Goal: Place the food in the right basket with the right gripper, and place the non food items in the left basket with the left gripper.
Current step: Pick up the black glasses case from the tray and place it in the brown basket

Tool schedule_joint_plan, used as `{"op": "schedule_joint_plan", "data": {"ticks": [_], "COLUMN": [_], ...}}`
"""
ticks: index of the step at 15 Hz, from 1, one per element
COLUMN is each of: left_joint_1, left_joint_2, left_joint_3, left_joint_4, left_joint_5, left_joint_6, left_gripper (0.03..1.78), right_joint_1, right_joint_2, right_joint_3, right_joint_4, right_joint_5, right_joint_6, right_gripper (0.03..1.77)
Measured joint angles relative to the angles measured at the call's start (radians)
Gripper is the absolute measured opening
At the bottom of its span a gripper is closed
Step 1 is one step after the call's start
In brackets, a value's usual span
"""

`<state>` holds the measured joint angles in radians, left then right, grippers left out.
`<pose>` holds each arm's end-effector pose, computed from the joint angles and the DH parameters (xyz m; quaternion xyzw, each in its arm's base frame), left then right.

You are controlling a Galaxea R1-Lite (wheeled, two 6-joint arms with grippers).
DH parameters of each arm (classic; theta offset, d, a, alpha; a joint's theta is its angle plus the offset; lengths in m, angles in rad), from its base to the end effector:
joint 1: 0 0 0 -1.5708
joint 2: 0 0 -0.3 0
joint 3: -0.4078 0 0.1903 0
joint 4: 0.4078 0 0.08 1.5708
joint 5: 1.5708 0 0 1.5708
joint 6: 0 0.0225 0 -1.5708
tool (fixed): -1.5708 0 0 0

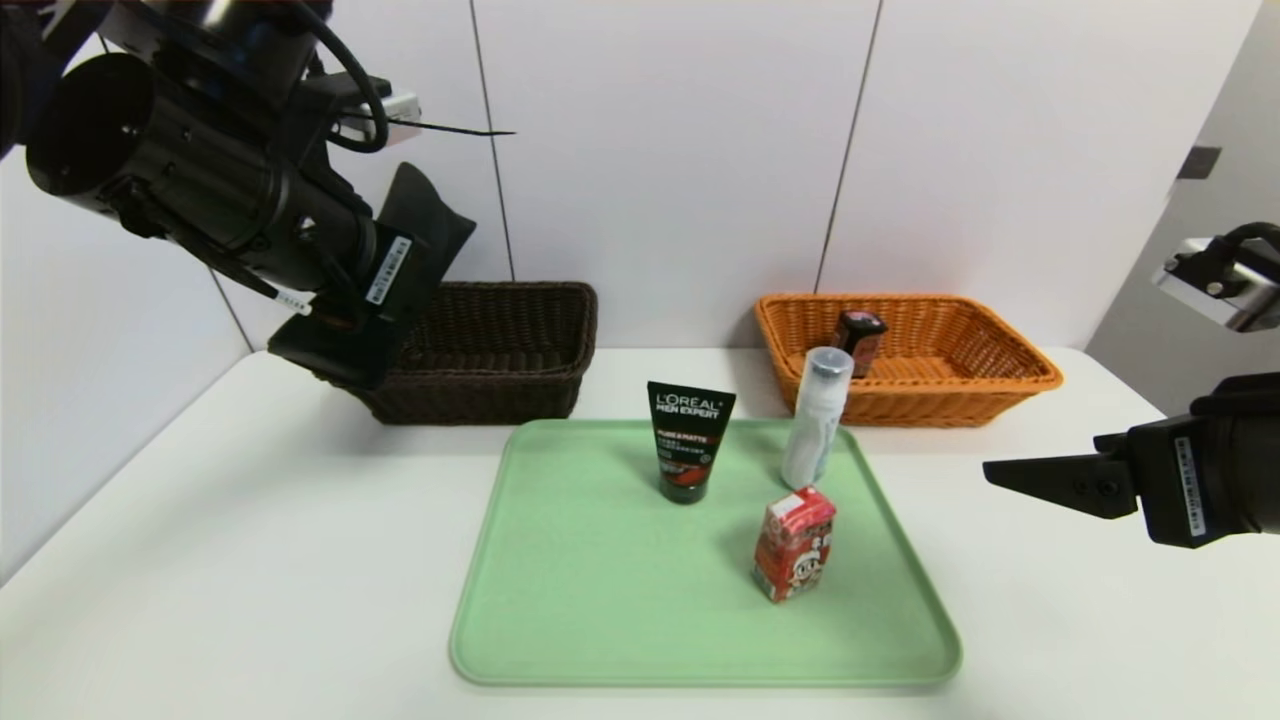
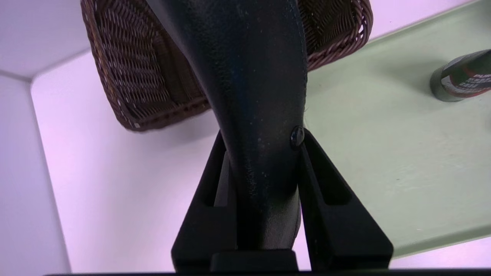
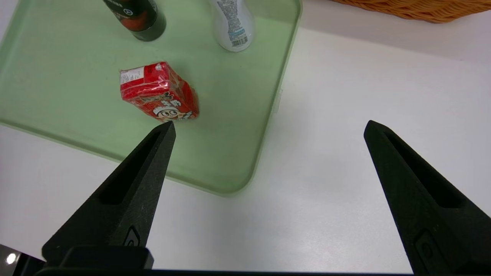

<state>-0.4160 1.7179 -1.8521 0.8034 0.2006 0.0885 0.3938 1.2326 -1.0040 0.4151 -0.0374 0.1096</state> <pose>0.2644 -0.1119 0.3316 0.1411 0.3081 -0.1153 0.9337 0.1570 0.0643 0.2554 -0.0164 0.3177 0.1510 0.9359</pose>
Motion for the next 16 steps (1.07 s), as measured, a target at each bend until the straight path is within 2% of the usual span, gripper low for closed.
{"op": "schedule_joint_plan", "data": {"ticks": [3,5,11,16], "left_joint_1": [0.105,0.16,0.233,0.237], "left_joint_2": [0.006,0.027,0.117,0.195], "left_joint_3": [0.0,0.001,0.004,0.005], "left_joint_4": [-0.044,-0.096,-0.262,-0.328], "left_joint_5": [-0.19,-0.263,-0.297,-0.294], "left_joint_6": [0.252,0.406,0.793,0.964], "left_gripper": [0.48,0.48,0.48,0.47], "right_joint_1": [0.0,-0.001,-0.011,-0.014], "right_joint_2": [-0.016,-0.027,-0.043,-0.051], "right_joint_3": [-0.002,-0.002,0.002,0.013], "right_joint_4": [0.0,0.001,0.004,0.007], "right_joint_5": [-0.002,-0.002,-0.003,-0.004], "right_joint_6": [0.001,0.001,0.0,0.002], "right_gripper": [1.7,1.7,1.7,1.7]}}
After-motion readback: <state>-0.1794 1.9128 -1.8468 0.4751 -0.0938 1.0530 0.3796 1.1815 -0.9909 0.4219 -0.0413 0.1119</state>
